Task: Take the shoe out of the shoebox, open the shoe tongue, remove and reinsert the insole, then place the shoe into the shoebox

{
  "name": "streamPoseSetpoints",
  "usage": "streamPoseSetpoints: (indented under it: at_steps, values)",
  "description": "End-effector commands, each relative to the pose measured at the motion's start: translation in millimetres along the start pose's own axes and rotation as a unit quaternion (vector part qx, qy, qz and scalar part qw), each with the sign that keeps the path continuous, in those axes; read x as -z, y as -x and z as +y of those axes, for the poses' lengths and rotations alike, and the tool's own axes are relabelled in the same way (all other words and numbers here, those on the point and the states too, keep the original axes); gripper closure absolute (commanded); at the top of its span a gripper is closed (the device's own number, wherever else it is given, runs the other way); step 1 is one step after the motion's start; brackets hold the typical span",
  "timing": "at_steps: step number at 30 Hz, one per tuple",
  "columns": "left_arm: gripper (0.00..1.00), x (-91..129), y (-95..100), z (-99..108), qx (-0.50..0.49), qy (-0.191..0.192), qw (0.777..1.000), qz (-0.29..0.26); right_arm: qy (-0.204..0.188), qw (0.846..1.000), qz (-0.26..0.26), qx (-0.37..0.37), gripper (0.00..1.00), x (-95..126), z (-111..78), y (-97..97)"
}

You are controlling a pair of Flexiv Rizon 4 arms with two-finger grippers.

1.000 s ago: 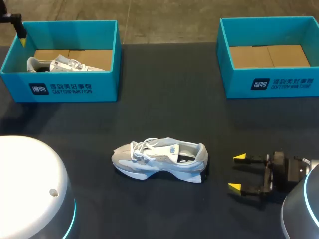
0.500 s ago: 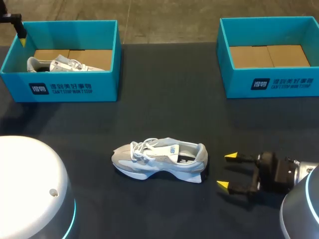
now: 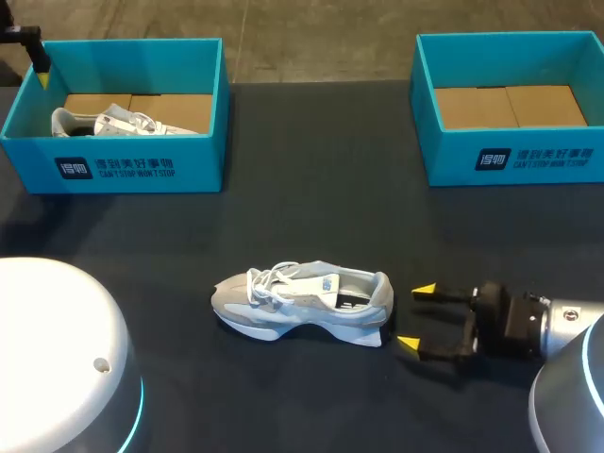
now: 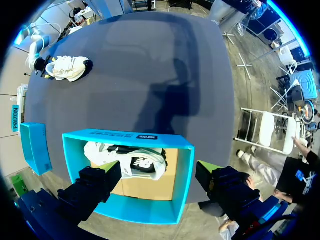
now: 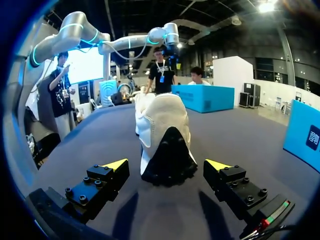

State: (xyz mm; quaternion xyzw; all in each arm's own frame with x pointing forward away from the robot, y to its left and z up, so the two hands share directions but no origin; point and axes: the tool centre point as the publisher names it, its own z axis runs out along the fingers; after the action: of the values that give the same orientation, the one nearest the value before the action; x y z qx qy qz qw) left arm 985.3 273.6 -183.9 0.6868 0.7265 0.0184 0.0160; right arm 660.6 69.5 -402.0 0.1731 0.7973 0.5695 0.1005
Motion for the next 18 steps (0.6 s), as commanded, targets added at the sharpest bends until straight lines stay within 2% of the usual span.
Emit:
streamPoseSetpoints:
  at_steps: [1,18]
  values:
    - [0.0,0.0,0.0,-0.8,0.0,0.001,1.0,0.001,-0.003,1.0,0.005,0.001,0.0,-10.8,1.3,0.7]
    - [0.0,0.0,0.0,-0.8,0.0,0.001,1.0,0.001,-0.001,1.0,0.025,0.011,0.0,-36.8,12.0,-2.0]
